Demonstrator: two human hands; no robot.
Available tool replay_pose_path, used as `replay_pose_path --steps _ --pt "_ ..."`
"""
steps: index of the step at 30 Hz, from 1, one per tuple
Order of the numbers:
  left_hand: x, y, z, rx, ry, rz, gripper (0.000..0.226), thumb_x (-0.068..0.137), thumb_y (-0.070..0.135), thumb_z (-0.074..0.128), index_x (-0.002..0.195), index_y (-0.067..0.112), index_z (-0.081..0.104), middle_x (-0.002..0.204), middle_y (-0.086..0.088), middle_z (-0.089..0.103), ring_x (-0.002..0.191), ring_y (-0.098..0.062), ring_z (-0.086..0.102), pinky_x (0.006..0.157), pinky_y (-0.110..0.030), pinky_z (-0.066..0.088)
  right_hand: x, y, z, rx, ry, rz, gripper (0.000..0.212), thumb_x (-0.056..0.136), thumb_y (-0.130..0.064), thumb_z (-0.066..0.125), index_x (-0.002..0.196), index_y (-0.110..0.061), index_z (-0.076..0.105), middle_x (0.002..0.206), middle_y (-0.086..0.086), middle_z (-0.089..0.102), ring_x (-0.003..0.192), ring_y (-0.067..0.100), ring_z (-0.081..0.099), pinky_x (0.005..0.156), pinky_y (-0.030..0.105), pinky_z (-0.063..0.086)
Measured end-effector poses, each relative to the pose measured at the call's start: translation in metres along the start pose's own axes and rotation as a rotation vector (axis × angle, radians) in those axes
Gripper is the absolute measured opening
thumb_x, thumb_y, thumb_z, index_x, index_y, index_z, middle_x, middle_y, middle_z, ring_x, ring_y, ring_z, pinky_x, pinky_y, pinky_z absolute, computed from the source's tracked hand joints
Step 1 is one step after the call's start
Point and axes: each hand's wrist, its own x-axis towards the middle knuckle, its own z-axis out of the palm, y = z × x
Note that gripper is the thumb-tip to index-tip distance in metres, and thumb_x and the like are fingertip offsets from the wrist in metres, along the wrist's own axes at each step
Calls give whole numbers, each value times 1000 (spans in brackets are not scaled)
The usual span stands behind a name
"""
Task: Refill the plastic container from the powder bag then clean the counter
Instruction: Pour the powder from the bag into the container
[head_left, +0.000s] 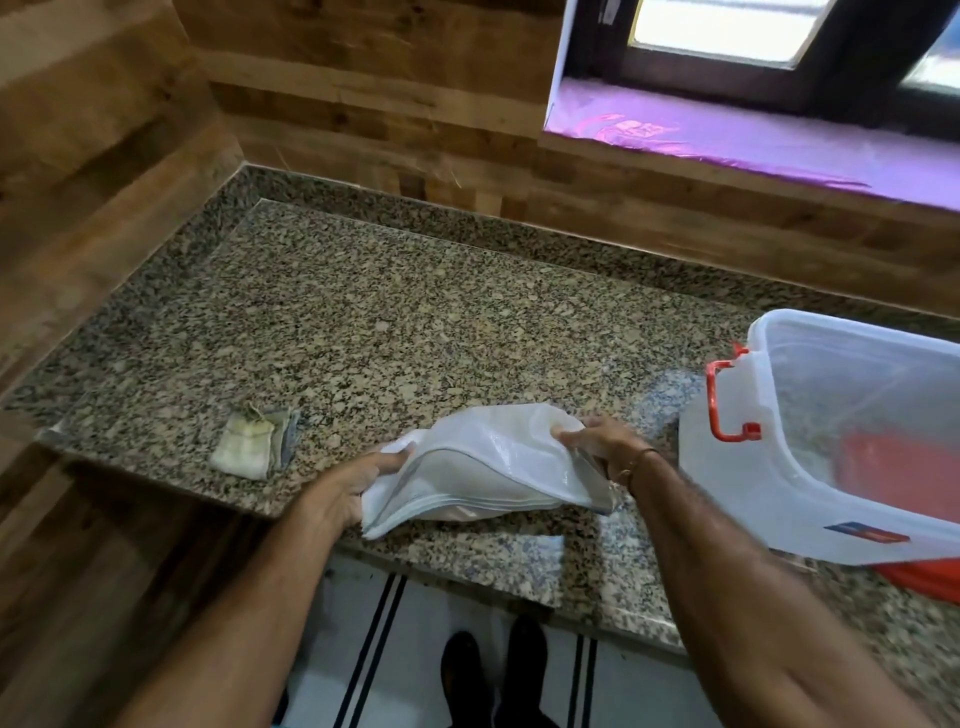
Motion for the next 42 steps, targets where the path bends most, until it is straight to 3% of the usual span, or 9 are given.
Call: replay_pose_path --steps 2,4,9,17,21,25,34,38,42 --pt "11 -4 -6 12 15 18 59 89 5 75 143 18 56 131 -30 66 102 -44 70 86 -61 59 -2 5 7 65 67 -25 10 92 -21 79 93 -14 72 96 9 74 72 21 67 59 28 54" --pt "13 -5 -7 37 37 5 82 77 0 81 150 15 48 128 -30 67 93 -42 74 77 -58 62 -1 11 12 121 116 -50 8 90 -15 79 91 -14 71 95 10 73 71 20 65 59 27 52" --pt "-19 1 10 53 23 27 55 89 2 68 142 6 53 99 -22 74 65 -30 74 53 -39 62 -11 9 18 259 157 -81 9 91 -3 76 98 -5 71 86 11 70 66 20 62 57 25 53" --pt "-85 90 44 145 3 272 30 96 7 60 125 15 57 88 -14 74 78 -34 64 45 -38 58 -58 -63 -34 416 184 -337 8 87 -1 77 94 -2 73 97 14 73 84 28 66 81 42 58" --pt "-112 139 92 115 -34 467 31 98 6 59 126 16 59 112 -15 69 77 -29 71 51 -36 60 -107 -103 -101 443 254 -571 13 88 3 74 101 1 72 81 8 71 68 20 65 63 29 55" --pt "-131 169 169 108 -139 608 35 96 4 61 130 13 59 106 -13 70 70 -21 72 54 -33 62 -159 -110 -183 441 295 -758 16 86 6 71 101 2 70 64 -5 70 51 4 63 54 17 53" --pt "-112 121 375 70 -239 825 39 82 -2 76 117 13 65 100 -8 72 79 -23 66 68 -35 60 -182 5 -349 523 539 -855 17 93 -20 77 87 -11 64 78 5 64 65 14 56 56 26 49" --pt "-91 78 425 175 -154 918 47 59 27 90 98 26 63 94 -6 68 77 -17 63 64 -33 57 -169 54 -378 635 498 -885 19 89 -14 78 81 -16 60 68 -8 68 57 4 60 52 20 51" --pt "-70 49 439 279 -77 939 43 64 25 88 95 25 57 89 -5 67 76 -19 63 62 -38 56 -151 87 -374 758 401 -871 55 66 -58 89 85 -14 62 80 6 66 62 9 65 57 23 56"
